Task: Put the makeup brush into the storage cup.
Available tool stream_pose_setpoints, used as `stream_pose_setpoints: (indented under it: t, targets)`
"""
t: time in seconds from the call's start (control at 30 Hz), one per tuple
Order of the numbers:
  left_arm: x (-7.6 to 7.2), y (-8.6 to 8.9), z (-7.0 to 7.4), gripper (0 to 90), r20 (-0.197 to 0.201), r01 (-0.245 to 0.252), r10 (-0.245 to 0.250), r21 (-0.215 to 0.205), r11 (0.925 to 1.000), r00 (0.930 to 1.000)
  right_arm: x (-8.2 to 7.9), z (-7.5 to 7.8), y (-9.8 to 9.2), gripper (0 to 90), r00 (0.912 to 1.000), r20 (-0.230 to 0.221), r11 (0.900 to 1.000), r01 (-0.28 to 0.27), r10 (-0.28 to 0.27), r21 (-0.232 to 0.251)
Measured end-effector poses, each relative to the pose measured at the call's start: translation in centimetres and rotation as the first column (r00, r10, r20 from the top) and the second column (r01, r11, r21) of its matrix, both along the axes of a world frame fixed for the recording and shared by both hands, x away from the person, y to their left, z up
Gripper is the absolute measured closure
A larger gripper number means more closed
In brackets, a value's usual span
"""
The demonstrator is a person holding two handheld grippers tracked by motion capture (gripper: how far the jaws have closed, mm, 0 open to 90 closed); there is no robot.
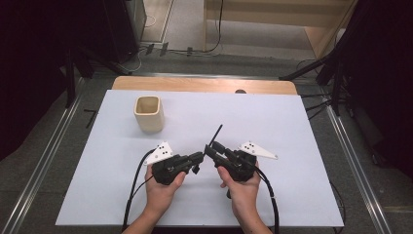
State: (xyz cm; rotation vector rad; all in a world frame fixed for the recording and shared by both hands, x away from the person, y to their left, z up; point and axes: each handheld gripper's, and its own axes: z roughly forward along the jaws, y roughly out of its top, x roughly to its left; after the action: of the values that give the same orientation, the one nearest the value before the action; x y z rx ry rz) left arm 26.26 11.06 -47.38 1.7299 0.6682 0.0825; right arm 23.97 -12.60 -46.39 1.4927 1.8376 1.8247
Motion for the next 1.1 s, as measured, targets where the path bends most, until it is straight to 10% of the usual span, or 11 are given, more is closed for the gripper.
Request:
stream_pose_setpoints:
  t: [0.67, 0.93, 1.1]
  targets:
    - [-0.4, -0.6, -0.1, 87.1, 0.011, 0.020, -0.020, 0.005, 0.9998, 0.9997, 0.2, -0.7, -0.1, 86.9, 0.9948, -0.087, 0.990, -0.040, 0.052, 0.136]
    - [0.2, 0.0, 0.0, 71.7, 0.002, 0.032, -0.032, -0.007, 0.9995, 0.9995, 0.0, -0.5, -0.1, 87.1, 0.9997, -0.023, 0.999, -0.007, 0.008, 0.040]
    - [1.0, 1.5, 1.3, 66.6, 0.003, 0.007, -0.007, 0.000, 1.0000, 1.0000, -0.1, -0.1, -0.2, 87.1, 0.9978, 0.062, 0.992, 0.032, -0.025, -0.119]
